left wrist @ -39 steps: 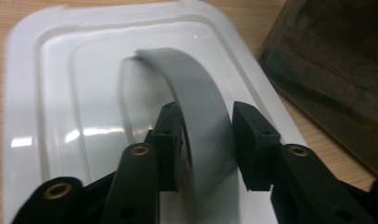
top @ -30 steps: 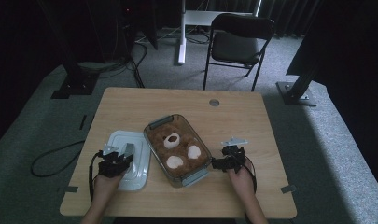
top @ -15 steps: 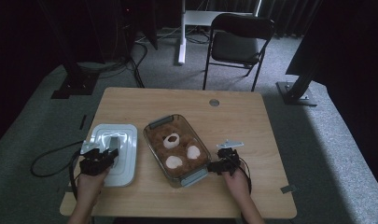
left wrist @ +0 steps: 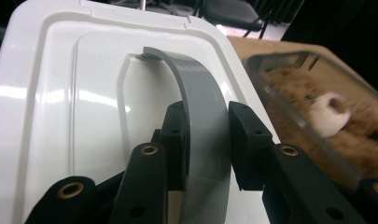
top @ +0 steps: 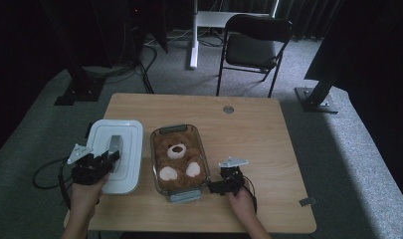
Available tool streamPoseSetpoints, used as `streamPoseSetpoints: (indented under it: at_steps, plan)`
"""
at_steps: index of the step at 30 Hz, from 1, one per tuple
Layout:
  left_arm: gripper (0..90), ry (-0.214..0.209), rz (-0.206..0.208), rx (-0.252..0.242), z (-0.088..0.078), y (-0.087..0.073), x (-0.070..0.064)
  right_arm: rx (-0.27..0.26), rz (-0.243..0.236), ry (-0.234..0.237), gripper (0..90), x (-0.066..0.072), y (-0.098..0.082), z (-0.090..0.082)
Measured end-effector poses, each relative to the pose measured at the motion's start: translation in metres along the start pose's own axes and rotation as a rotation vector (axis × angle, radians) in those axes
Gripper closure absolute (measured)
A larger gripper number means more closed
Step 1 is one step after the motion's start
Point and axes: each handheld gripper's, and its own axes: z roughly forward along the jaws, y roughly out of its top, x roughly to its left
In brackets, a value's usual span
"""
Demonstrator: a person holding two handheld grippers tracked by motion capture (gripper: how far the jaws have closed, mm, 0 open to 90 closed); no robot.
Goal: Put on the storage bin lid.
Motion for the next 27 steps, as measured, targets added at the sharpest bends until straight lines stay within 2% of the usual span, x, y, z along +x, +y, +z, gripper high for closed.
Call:
streamPoseSetpoints:
  at_steps: [6,8,12,14,16,19,21,23,27]
  plan:
    - [70.5,-0.032,0.028,-0.014,-0.006,0.010,-0.009,0.019,-0.035,0.022,12.8,0.022,0.003,0.012]
    - [70.5,-0.046,0.024,-0.020,-0.007,0.013,-0.009,0.015,-0.041,0.029,12.8,0.028,0.003,0.015]
    - [70.6,-0.064,0.030,-0.029,-0.012,0.019,-0.011,0.029,-0.050,0.033,12.8,0.036,0.004,0.023]
    - [70.6,-0.088,0.025,-0.030,-0.013,0.022,-0.013,0.031,-0.063,0.041,12.8,0.040,0.005,0.027]
    - [70.7,-0.095,0.042,-0.031,-0.013,0.024,-0.018,0.039,-0.068,0.060,12.8,0.044,0.007,0.031]
    - [70.7,-0.116,0.060,-0.026,-0.009,0.027,-0.027,0.046,-0.121,0.083,12.7,0.056,0.011,0.038]
    - [70.7,-0.140,0.074,-0.017,-0.004,0.029,-0.036,0.046,-0.154,0.068,12.6,0.062,0.012,0.039]
    - [70.8,-0.172,0.092,-0.001,0.002,0.031,-0.045,0.039,-0.165,0.050,12.6,0.062,0.013,0.037]
    - [70.9,-0.218,0.119,0.029,0.015,0.033,-0.064,0.025,-0.139,0.020,12.6,0.050,0.011,0.029]
